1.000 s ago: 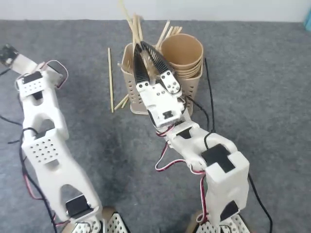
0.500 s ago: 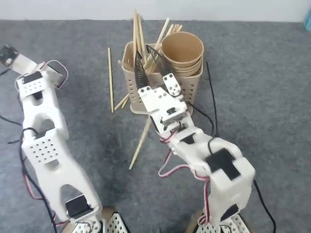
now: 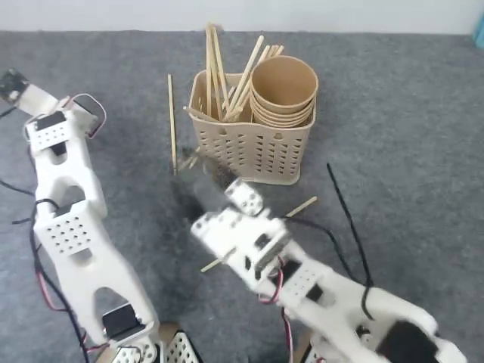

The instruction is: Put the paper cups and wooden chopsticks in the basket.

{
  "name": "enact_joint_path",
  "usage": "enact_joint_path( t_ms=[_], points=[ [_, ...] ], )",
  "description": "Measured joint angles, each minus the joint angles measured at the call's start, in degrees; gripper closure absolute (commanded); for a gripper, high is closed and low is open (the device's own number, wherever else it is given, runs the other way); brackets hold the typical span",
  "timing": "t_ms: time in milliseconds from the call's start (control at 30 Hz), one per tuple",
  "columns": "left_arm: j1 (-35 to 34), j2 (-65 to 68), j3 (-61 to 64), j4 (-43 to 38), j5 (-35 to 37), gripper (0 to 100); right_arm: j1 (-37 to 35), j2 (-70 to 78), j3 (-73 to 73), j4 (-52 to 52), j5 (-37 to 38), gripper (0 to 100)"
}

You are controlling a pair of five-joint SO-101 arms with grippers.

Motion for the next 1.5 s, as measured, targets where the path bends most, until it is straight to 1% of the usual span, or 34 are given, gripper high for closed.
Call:
enact_joint_path(
  t_ms=[33, 100, 167, 233, 300, 367, 433, 533, 633, 700, 767, 1000, 1133, 1200, 1267, 1400, 1500],
  points=[
    [0.0, 0.0, 0.0, 0.0, 0.0, 98, -1.0, -1.5, 0.1, 2.8, -0.6, 91.1],
    [0.0, 0.0, 0.0, 0.0, 0.0, 98, -1.1, -4.7, 0.1, 7.5, -4.3, 91.1],
    [0.0, 0.0, 0.0, 0.0, 0.0, 98, 0.4, -7.3, -0.3, 12.3, -10.5, 91.1],
    [0.0, 0.0, 0.0, 0.2, 0.0, 98, 2.9, -9.2, -2.9, 20.1, -18.3, 91.1],
    [0.2, 0.0, 0.0, 1.2, 0.0, 98, 5.0, -10.3, -7.6, 31.0, -26.5, 91.0],
    [0.8, 0.0, 0.0, 2.0, -0.2, 98, 6.5, -10.5, -13.5, 44.1, -34.7, 91.0],
    [1.6, 0.0, 0.0, 2.0, -2.1, 98, 7.2, -10.5, -18.5, 58.0, -41.0, 91.0],
    [2.4, 0.0, 0.0, 2.0, -6.8, 98, 7.0, -10.5, -21.5, 75.5, -43.3, 91.0],
    [3.3, 0.0, 0.0, 2.0, -9.0, 98, 7.3, -10.5, -22.0, 84.7, -42.9, 91.0],
    [3.6, 0.0, 0.0, 2.0, -9.2, 98, 7.3, -10.5, -22.3, 89.1, -37.7, 91.0],
    [3.6, 0.0, 0.0, 2.0, -9.4, 98, 6.4, -10.5, -22.4, 92.6, -29.4, 91.0],
    [3.6, 0.0, 0.0, 2.0, -9.6, 98, -5.4, -10.5, -22.4, 102.5, 3.4, 91.0],
    [3.6, 0.0, 0.0, 2.0, -9.6, 98, -7.7, -10.4, -22.4, 109.2, 16.8, 91.0],
    [3.6, 0.0, 0.0, 2.0, -9.6, 98, -7.7, -8.2, -22.5, 110.5, 21.5, 91.0],
    [3.6, 0.0, 0.0, 2.0, -9.6, 98, -7.7, -4.3, -22.5, 110.5, 24.0, 91.0],
    [3.6, 0.0, 0.0, 2.0, -9.6, 98, -7.6, 6.9, -27.7, 110.8, 25.7, 91.0],
    [3.5, 0.0, 0.0, 2.0, -9.6, 98, -7.3, 16.3, -33.7, 113.1, 25.8, 91.0]
  ],
)
